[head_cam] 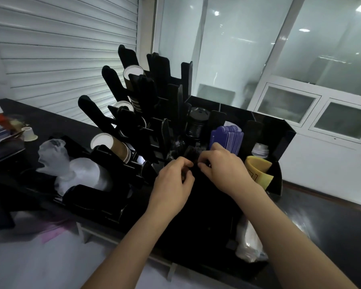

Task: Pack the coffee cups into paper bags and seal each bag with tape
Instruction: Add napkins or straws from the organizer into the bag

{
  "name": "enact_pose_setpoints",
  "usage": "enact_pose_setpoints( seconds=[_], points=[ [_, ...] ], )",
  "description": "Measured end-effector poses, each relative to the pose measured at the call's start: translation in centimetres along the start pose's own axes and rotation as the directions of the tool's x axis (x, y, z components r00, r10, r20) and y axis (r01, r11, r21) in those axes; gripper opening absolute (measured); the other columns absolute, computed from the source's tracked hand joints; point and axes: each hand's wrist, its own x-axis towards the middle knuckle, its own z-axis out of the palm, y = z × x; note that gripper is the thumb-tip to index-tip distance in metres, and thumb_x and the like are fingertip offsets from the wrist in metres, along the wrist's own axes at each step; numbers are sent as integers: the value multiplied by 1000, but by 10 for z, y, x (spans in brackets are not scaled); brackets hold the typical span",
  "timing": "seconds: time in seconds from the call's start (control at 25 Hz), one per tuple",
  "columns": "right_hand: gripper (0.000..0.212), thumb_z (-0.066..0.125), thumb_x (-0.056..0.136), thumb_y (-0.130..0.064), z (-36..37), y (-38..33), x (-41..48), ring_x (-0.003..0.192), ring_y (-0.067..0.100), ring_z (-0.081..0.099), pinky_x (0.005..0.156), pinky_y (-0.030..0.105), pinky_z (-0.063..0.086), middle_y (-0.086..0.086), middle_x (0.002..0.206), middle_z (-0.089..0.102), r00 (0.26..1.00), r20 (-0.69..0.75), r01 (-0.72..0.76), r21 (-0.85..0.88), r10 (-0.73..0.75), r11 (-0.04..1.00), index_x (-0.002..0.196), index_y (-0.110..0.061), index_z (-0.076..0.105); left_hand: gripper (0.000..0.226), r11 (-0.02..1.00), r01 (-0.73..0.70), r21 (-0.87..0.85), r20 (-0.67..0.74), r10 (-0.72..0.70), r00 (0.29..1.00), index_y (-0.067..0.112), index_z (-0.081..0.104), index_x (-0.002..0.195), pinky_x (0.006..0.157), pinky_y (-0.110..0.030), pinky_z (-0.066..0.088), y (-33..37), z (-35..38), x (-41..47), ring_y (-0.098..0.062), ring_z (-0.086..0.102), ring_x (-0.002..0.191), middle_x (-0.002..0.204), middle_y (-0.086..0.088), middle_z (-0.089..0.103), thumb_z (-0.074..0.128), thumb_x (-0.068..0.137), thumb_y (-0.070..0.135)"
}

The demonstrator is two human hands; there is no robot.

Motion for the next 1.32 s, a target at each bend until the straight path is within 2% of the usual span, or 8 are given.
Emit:
enact_pose_setpoints(
  seconds=[0.2, 0.36, 0.52, 0.68, 0.84, 0.92, 1.12, 1.32],
  points=[
    [11, 66, 95, -31, -7, 9, -5, 86, 7, 63, 79, 32, 55, -13, 96, 65, 988, -141, -13, 310, 60, 951, 105, -29, 71, 34, 995, -85, 46, -45, 87, 995, 26, 62, 129, 85, -28, 55, -1, 9, 19, -5, 62, 89, 118, 14, 55, 65, 95, 23],
    [9, 71, 91, -24, -11, 11, -7, 70, -7, 59, 66, 12, 43, -17, 85, 69, 981, -154, -31, 493, 122, 869, 94, -33, 70, 20, 993, -118, 21, -47, 119, 992, 28, 70, 113, 80, -33, 56, 3, 10, 28, -1, 61, 81, 105, 16, 62, 68, 94, 23],
    [9, 70, 92, -22, -12, 11, -10, 76, 0, 61, 70, 18, 49, -16, 87, 69, 969, -169, -62, 538, 180, 841, 97, -30, 71, 11, 995, -81, -58, -90, 76, 993, 28, 72, 101, 79, -29, 58, 4, 7, 30, 2, 65, 82, 89, 16, 68, 71, 92, 21],
    [14, 74, 89, -21, -10, 14, -9, 70, 3, 60, 68, 21, 49, -13, 84, 68, 963, -173, -78, 549, 205, 832, 100, -30, 71, 9, 990, -95, -104, -145, 80, 986, 25, 72, 95, 76, -30, 58, 7, 2, 31, 0, 65, 78, 85, 14, 68, 72, 91, 17],
    [42, 76, 88, -26, -10, 10, -8, 87, 5, 59, 80, 22, 48, -11, 115, 55, 985, -117, -52, 487, 124, 872, 127, -33, 63, 16, 984, -137, -115, -175, 116, 978, 26, 70, 100, 77, -24, 57, 14, -5, 32, 2, 65, 84, 90, 15, 68, 69, 92, 13],
    [40, 74, 89, -29, -14, 5, -11, 91, 7, 57, 81, 20, 46, -10, 119, 51, 986, -131, -29, 486, 105, 873, 127, -33, 64, 19, 973, -159, -169, -192, 125, 973, 26, 70, 103, 80, -18, 56, 22, -11, 30, 2, 67, 88, 93, 14, 70, 69, 92, 11],
    [21, 71, 90, -26, -24, -10, -24, 82, 2, 56, 75, 15, 42, -8, 104, 62, 979, -200, 71, 556, 50, 828, 109, -32, 73, 20, 930, -215, -297, -206, 158, 966, 22, 71, 106, 82, -17, 55, 44, -31, 14, -2, 70, 92, 95, 12, 72, 70, 90, 8],
    [14, 73, 91, -20, -39, -27, -42, 82, -12, 61, 73, 10, 47, -17, 88, 67, 958, -280, 138, 636, 60, 759, 103, -24, 76, 23, 887, -264, -380, -219, 192, 957, 21, 72, 102, 80, -20, 56, 66, -54, -2, -9, 71, 92, 96, 9, 74, 73, 87, 4]
  ],
)
